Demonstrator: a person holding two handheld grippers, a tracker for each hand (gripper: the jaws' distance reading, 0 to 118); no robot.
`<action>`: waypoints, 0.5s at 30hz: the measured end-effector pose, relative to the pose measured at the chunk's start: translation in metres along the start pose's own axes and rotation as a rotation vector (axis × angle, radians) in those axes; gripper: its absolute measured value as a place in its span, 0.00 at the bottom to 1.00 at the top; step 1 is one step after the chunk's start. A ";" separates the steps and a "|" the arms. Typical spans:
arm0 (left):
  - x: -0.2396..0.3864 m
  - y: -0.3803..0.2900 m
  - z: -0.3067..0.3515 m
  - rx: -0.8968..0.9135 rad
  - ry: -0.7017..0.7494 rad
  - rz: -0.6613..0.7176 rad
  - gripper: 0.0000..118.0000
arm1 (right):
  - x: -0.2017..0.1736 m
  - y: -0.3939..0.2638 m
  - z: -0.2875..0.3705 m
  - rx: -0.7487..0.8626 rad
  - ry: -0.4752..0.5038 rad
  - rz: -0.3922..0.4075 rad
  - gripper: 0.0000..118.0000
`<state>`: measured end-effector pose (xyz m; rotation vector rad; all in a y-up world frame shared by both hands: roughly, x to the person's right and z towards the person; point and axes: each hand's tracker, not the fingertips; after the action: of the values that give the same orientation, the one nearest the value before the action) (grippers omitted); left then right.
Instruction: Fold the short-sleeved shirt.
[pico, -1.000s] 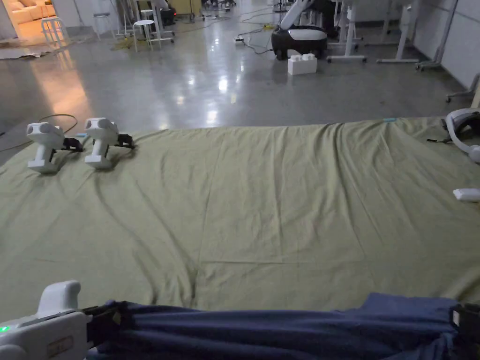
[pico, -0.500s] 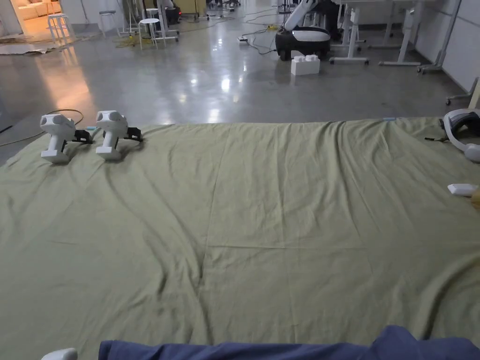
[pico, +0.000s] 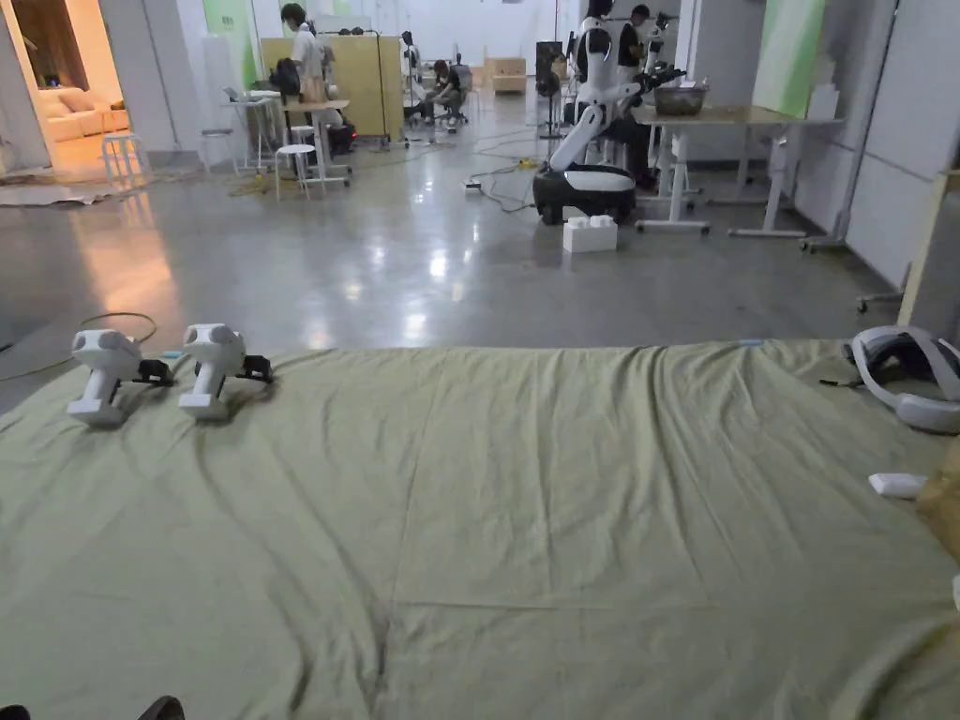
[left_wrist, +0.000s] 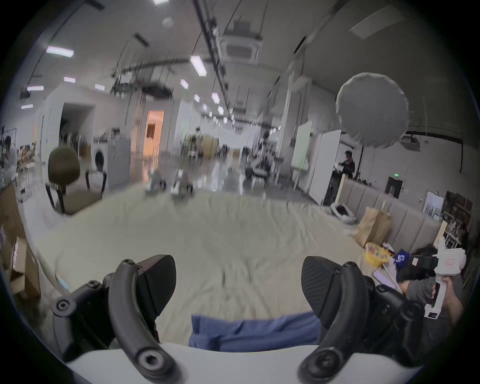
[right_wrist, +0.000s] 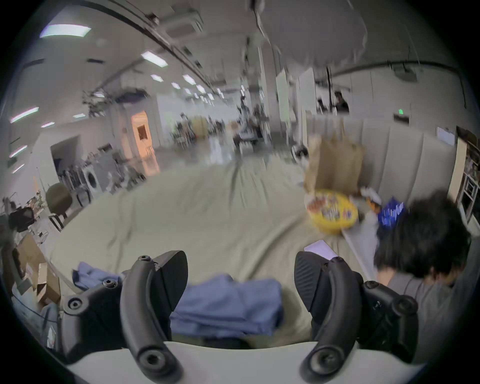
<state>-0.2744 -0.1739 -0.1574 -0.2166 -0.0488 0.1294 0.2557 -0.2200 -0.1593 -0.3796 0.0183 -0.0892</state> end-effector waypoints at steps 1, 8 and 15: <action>0.011 0.006 0.005 0.031 0.017 -0.025 0.90 | -0.011 0.007 0.009 0.053 0.011 0.013 0.78; 0.065 0.020 0.038 0.135 -0.032 -0.112 0.72 | -0.062 0.031 0.043 0.215 0.102 0.076 0.75; 0.079 0.019 0.049 0.128 -0.112 -0.124 0.01 | -0.086 0.033 0.050 0.215 0.135 0.148 0.06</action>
<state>-0.2012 -0.1349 -0.1113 -0.0785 -0.1644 0.0212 0.1742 -0.1636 -0.1249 -0.1561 0.1686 0.0295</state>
